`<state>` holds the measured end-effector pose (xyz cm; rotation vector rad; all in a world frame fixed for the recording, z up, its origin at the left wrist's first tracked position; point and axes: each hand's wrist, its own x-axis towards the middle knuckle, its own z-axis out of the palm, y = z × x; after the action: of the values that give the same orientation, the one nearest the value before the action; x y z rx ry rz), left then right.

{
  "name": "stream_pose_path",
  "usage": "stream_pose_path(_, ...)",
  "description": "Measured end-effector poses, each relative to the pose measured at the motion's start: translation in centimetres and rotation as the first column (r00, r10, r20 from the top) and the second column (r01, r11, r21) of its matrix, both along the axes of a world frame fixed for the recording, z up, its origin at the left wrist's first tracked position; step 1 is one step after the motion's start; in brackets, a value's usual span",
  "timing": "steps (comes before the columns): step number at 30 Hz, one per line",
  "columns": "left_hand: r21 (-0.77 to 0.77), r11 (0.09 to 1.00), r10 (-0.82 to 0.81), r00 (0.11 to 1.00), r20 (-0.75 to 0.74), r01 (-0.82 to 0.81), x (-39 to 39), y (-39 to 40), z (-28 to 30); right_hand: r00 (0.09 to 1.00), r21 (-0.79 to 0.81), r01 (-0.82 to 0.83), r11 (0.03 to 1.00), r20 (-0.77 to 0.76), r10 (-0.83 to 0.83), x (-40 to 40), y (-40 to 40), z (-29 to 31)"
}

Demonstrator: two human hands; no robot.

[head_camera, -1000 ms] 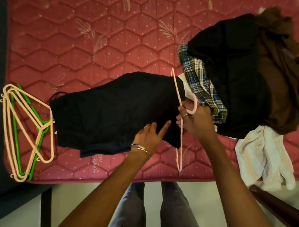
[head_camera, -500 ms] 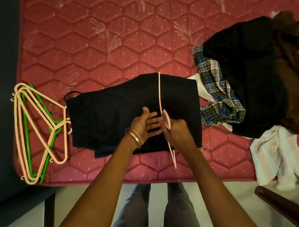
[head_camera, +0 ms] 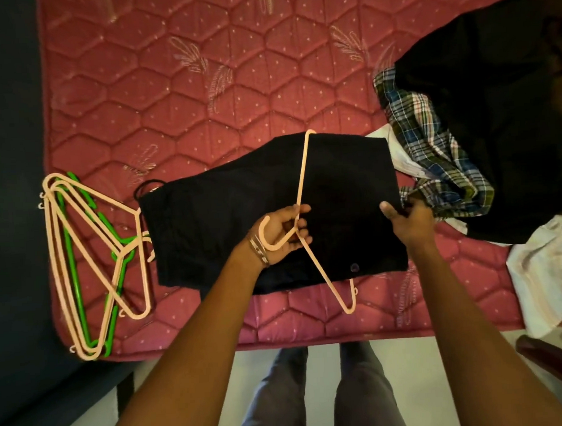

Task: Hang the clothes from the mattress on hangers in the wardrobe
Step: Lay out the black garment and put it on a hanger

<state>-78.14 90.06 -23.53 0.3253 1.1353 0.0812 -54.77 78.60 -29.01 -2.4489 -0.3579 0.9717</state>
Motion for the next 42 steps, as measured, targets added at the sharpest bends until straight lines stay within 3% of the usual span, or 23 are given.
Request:
stream_pose_path(4,0.02,0.991,0.131,0.991,0.012,-0.131,0.4,-0.9,-0.2,0.994,0.029,0.049,0.998,-0.1,-0.046,-0.2,1.9,1.3)
stream_pose_path(10,0.051,0.986,0.162,0.985,-0.064,-0.159,0.3,0.7,1.1,0.939,0.324,-0.239,0.916,-0.164,0.303,-2.9,2.0,9.5)
stream_pose_path(13,0.071,0.968,0.247,0.966,-0.079,-0.242,-1.6,2.4,2.5,0.893,0.46,-0.236,0.856,-0.245,0.378,-3.8,1.7,12.9)
stream_pose_path(17,0.074,0.959,0.279,0.957,-0.083,-0.273,-4.9,3.7,3.5,0.892,0.538,-0.114,0.835,-0.314,0.324,-3.1,2.1,14.1)
stream_pose_path(24,0.044,0.969,0.244,0.97,-0.021,-0.243,-4.7,3.2,3.1,0.928,0.341,0.104,0.934,-0.371,0.032,0.0,1.6,7.4)
stream_pose_path(26,0.03,0.973,0.23,0.973,-0.025,-0.229,-4.3,3.3,2.9,0.955,0.253,0.05,0.966,-0.296,0.028,0.3,1.0,5.7)
stream_pose_path(28,0.026,0.977,0.211,0.977,-0.042,-0.21,-4.0,3.4,2.8,0.988,-0.041,-0.149,0.988,0.029,0.151,0.6,0.4,4.0)
stream_pose_path(29,0.026,0.98,0.2,0.978,-0.05,-0.199,-3.9,3.5,3.0,0.946,-0.226,-0.189,0.956,0.22,0.239,0.5,0.0,3.5)
stream_pose_path(30,0.024,0.981,0.193,0.979,-0.062,-0.192,-3.6,3.6,3.2,0.895,-0.303,-0.162,0.939,0.355,0.269,-0.1,-0.1,3.6)
stream_pose_path(31,0.018,0.981,0.193,0.979,-0.066,-0.192,-3.1,3.8,3.8,0.875,-0.237,-0.166,0.957,0.413,0.254,-0.8,0.1,4.0)
stream_pose_path(32,0.011,0.98,0.199,0.977,-0.069,-0.199,-2.6,3.9,4.3,0.892,-0.087,-0.235,0.968,0.375,0.25,-2.0,0.3,4.8)
stream_pose_path(34,0.019,0.983,0.186,0.978,-0.098,-0.185,-1.1,4.2,5.8,0.926,0.255,-0.377,0.891,0.074,0.37,-5.3,1.1,7.9)
stream_pose_path(36,0.091,0.993,0.088,0.978,-0.19,-0.072,0.0,4.5,6.8,0.761,0.436,-0.44,0.785,-0.283,0.584,-9.4,2.3,12.3)
stream_pose_path(37,0.148,0.989,0.016,0.968,-0.249,0.021,0.3,4.7,7.5,0.673,0.448,-0.505,0.738,-0.331,0.661,-11.3,3.0,14.5)
stream_pose_path(38,0.182,0.977,-0.049,0.95,-0.308,0.11,0.5,4.8,7.7,0.663,0.44,-0.539,0.718,-0.304,0.684,-13.1,3.5,15.3)
stream_pose_path(39,0.219,0.96,-0.09,0.932,-0.352,0.175,0.3,5.0,8.5,0.724,0.432,-0.533,0.727,-0.211,0.656,-14.5,4.1,16.5)
stream_pose_path(41,0.264,0.935,-0.127,0.921,-0.369,0.235,-0.2,5.3,9.9,0.85,0.373,-0.504,0.779,0.057,0.523,-16.3,5.7,18.2)
stream_pose_path(42,0.291,0.924,-0.137,0.926,-0.352,0.247,-0.5,5.5,11.0,0.833,0.299,-0.553,0.778,0.22,0.507,-16.7,6.5,18.9)
